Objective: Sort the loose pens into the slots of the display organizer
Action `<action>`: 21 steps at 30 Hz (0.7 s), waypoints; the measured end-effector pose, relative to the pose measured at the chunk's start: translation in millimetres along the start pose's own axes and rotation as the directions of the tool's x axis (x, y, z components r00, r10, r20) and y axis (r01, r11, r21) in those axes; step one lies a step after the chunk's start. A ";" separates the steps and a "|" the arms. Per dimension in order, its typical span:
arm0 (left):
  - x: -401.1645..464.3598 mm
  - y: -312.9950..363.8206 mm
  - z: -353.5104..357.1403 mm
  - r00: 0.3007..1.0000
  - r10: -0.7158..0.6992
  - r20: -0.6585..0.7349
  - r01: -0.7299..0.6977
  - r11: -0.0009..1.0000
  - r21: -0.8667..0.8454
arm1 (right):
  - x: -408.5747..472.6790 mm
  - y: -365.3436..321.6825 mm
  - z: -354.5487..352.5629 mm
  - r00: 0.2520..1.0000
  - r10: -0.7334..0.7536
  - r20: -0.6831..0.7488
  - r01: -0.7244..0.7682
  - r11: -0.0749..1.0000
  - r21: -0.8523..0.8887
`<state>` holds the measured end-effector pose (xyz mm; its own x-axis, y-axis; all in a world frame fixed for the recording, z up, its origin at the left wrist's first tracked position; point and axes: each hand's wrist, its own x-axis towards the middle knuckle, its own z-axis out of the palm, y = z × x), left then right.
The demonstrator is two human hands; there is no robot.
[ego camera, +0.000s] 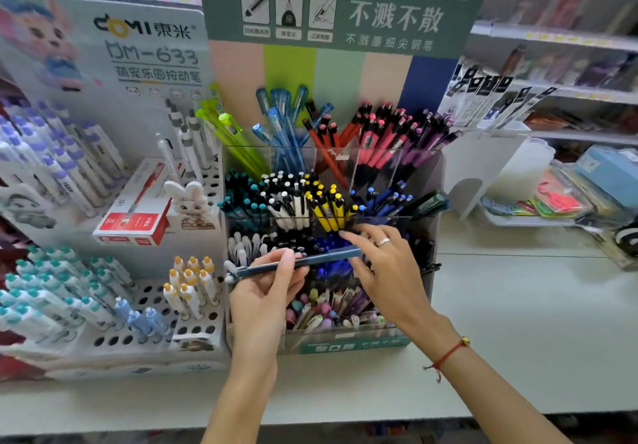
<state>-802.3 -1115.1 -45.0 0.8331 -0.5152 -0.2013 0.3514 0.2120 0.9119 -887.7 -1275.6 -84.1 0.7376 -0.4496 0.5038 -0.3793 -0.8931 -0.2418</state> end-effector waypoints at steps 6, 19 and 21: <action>-0.6 0.6 41.3 0.989 0.004 0.146 0.004 0.998 -0.058 | -16.0 -33.2 -65.9 0.842 0.482 0.240 -0.389 0.235 0.891; 81.5 -42.4 94.4 0.469 0.399 0.788 -0.799 -0.189 0.571 | 12.5 48.2 -123.7 0.808 0.485 -0.334 -0.345 0.849 0.399; 85.3 -41.4 91.4 0.503 0.372 0.780 -0.775 -0.204 0.598 | 22.8 59.4 -111.3 0.882 0.381 -0.277 -0.338 0.922 0.191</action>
<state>-784.8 -1243.7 -67.1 0.2168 -0.8280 0.5172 -0.9730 -0.1402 0.1834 -955.6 -1337.5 5.3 0.3512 -0.7334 0.5821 -0.4923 -0.6734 -0.5515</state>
